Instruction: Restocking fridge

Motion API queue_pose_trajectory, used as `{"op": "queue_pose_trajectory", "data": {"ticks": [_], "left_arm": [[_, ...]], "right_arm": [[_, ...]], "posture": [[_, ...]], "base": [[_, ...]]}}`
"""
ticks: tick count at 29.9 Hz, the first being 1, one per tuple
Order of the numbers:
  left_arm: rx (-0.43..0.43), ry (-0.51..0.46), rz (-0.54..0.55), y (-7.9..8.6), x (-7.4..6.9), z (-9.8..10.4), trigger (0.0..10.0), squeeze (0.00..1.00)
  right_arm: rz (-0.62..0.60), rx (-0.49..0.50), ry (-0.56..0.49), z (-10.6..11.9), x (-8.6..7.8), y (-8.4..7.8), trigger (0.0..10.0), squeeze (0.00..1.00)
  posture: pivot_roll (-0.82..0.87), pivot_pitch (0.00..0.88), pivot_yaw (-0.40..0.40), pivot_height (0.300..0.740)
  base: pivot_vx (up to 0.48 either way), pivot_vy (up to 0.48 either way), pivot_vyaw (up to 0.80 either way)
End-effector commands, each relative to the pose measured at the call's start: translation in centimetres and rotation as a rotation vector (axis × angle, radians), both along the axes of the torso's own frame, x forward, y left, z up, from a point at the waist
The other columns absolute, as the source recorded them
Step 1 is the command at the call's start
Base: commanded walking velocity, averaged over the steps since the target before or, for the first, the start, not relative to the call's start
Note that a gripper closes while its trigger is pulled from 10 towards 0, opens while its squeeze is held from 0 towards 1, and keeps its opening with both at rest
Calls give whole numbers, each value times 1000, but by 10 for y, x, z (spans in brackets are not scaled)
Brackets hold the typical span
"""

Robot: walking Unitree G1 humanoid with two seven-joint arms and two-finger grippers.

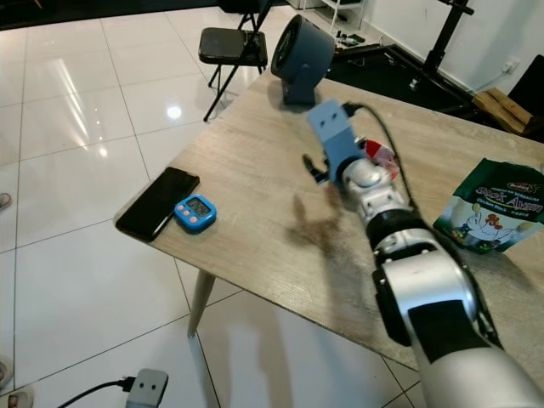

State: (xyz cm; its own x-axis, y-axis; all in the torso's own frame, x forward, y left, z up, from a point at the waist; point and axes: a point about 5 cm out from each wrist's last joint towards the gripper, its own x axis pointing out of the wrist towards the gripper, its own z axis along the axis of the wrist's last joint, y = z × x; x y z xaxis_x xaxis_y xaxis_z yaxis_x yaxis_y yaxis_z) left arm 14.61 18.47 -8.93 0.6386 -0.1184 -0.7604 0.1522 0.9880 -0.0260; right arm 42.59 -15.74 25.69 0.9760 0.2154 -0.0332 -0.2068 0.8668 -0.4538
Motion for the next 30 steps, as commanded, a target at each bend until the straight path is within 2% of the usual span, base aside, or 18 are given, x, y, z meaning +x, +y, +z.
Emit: {"op": "queue_pose_trajectory", "data": {"ticks": [1,2,3,6,8,21,25,26,27,28,30], "left_arm": [[-84,309,-67,-30,-79,-29,10000,0],[-84,309,-67,-30,-79,-29,10000,0],[-88,311,-69,-32,-79,-29,10000,0],[-90,311,-69,-33,-79,-29,10000,0],[-93,315,-68,-35,-80,-29,10000,0],[-92,335,-58,-37,-84,-30,10000,0],[-95,338,-54,-39,-83,-31,10000,0],[-97,338,-53,-39,-83,-30,10000,0],[-97,338,-53,-39,-83,-30,10000,0],[-100,337,-51,-40,-82,-30,10000,0],[-102,336,-49,-41,-82,-30,10000,0]], "right_arm": [[-39,-61,40,-7,0,-8,10000,0],[-39,-61,40,-7,0,-8,10000,0],[-80,-157,78,-10,-1,-21,10000,0],[-91,-197,101,-11,-2,-27,10000,0],[-46,-245,180,-15,-4,-31,10000,0],[64,-319,322,-22,-7,-30,10000,0],[99,-391,379,-28,-9,-30,10000,0],[104,-421,395,-30,-10,-31,6588,0],[104,-421,395,-30,-10,-31,6588,0],[106,-446,412,-31,-11,-33,4784,0],[105,-472,425,-32,-11,-35,4863,0]], "posture": [[28,280,-123,740],[28,280,-123,740],[22,279,-127,740],[21,279,-127,740],[19,275,-131,740],[12,267,-144,740],[9,265,-148,740],[7,264,-151,740],[7,264,-151,740],[7,264,-151,740],[6,263,-153,740]], "base": [[0,0,0],[0,0,0],[0,0,0],[0,0,0],[0,0,0],[0,0,0],[0,0,0],[0,0,0],[0,0,0],[0,0,0],[0,0,0]]}}
